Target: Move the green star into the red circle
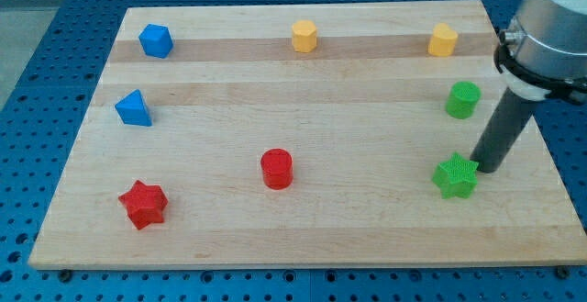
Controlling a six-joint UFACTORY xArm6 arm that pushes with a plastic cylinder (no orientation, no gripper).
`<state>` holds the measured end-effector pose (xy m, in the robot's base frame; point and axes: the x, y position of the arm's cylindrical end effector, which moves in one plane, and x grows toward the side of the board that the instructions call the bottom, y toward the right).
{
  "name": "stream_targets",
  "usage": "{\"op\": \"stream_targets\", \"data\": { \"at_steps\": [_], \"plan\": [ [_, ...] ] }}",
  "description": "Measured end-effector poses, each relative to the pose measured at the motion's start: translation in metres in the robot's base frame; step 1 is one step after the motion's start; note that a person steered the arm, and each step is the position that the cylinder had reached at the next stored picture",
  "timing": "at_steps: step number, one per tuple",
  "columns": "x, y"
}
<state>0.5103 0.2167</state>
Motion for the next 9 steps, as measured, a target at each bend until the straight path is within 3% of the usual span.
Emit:
{"op": "stream_targets", "data": {
  "at_steps": [4, 9],
  "plan": [
    [0.018, 0.004],
    [0.017, -0.134]
  ]
}}
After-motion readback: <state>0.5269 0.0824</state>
